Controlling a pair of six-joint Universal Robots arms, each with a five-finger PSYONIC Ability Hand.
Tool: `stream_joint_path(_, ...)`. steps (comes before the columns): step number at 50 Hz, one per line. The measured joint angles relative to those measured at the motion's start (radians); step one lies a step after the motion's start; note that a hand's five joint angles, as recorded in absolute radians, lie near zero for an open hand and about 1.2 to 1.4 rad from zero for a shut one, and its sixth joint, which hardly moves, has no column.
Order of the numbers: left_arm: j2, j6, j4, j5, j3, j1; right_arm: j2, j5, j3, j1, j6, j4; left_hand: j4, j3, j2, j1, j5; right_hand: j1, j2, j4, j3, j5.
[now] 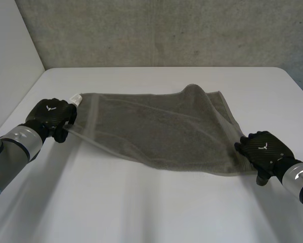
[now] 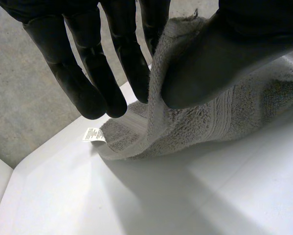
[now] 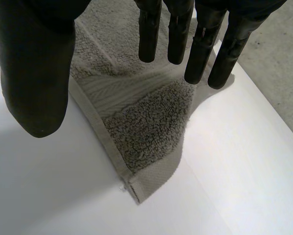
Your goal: Fold the towel.
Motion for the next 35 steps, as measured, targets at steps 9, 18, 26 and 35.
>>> stream_joint_path(9,-0.002,0.000,0.015,0.000,-0.006,0.000,0.066,-0.011,-0.010,-0.017,-0.008,-0.063,0.000,0.000,0.000,0.000,0.000,0.017,0.004,0.035,0.003,0.058)
stream_joint_path(18,-0.003,0.000,0.020,0.001,-0.011,0.003,0.129,-0.001,-0.045,-0.009,-0.024,-0.090,0.000,0.000,0.000,0.000,0.000,0.065,0.055,0.084,0.064,0.105)
stream_joint_path(26,-0.003,0.000,0.023,0.002,-0.013,0.001,0.158,0.003,-0.070,-0.008,-0.027,-0.108,0.000,0.000,0.000,0.000,0.000,0.115,0.098,0.122,0.108,0.133)
stream_joint_path(35,-0.004,0.000,0.024,0.001,-0.013,0.000,0.179,0.005,-0.091,-0.008,-0.026,-0.119,0.000,0.000,0.000,0.000,0.000,0.188,0.171,0.192,0.181,0.136)
